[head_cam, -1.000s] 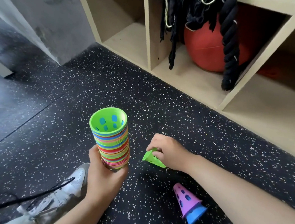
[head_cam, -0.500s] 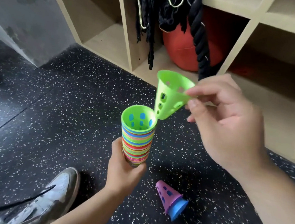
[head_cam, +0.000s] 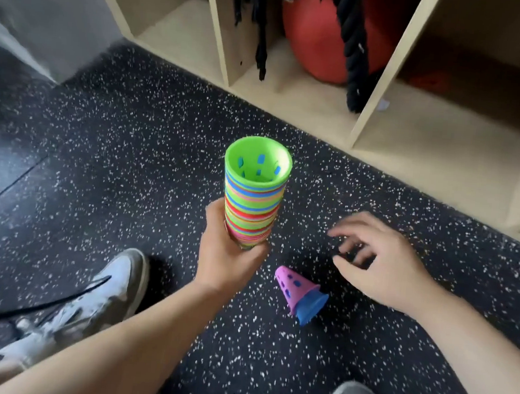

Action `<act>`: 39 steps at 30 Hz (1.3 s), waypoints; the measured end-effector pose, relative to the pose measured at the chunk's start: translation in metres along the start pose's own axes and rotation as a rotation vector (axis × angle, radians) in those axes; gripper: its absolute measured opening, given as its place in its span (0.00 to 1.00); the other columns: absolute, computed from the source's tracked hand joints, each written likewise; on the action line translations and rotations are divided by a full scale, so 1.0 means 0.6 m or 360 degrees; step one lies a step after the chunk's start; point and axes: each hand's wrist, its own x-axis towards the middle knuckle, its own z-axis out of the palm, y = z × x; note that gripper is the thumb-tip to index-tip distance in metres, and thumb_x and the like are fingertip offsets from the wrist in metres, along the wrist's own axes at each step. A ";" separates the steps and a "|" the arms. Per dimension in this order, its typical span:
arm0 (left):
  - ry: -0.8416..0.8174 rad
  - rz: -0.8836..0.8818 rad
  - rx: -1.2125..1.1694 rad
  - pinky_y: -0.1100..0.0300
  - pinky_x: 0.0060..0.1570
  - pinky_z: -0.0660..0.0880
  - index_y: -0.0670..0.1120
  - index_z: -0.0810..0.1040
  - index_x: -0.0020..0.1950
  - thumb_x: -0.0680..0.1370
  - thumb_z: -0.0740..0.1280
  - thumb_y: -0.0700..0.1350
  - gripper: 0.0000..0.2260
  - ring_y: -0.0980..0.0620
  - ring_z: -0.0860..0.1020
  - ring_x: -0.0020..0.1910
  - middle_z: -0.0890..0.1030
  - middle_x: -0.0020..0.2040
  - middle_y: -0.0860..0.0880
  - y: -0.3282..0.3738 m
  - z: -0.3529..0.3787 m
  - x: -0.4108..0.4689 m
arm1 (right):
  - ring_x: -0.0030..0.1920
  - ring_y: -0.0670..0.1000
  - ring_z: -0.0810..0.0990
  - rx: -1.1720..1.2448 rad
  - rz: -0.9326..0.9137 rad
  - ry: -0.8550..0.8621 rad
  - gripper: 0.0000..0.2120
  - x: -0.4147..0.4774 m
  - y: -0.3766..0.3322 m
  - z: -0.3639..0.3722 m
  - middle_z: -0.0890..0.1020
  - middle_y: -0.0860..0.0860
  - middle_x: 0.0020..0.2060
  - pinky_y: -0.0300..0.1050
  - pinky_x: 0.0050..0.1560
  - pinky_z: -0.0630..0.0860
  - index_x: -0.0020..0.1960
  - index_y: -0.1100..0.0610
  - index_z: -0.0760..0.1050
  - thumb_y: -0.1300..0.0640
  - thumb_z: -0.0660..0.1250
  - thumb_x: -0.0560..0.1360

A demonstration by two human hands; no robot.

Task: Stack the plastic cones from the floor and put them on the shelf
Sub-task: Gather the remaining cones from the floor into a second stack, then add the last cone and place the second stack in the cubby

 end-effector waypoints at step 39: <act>-0.0224 0.0159 0.0004 0.71 0.44 0.75 0.63 0.67 0.59 0.64 0.79 0.42 0.32 0.63 0.82 0.45 0.84 0.48 0.59 0.022 0.096 0.063 | 0.25 0.50 0.78 0.0786 -0.0027 0.0611 0.03 0.128 -0.137 -0.139 0.83 0.56 0.39 0.40 0.25 0.73 0.46 0.57 0.81 0.59 0.73 0.74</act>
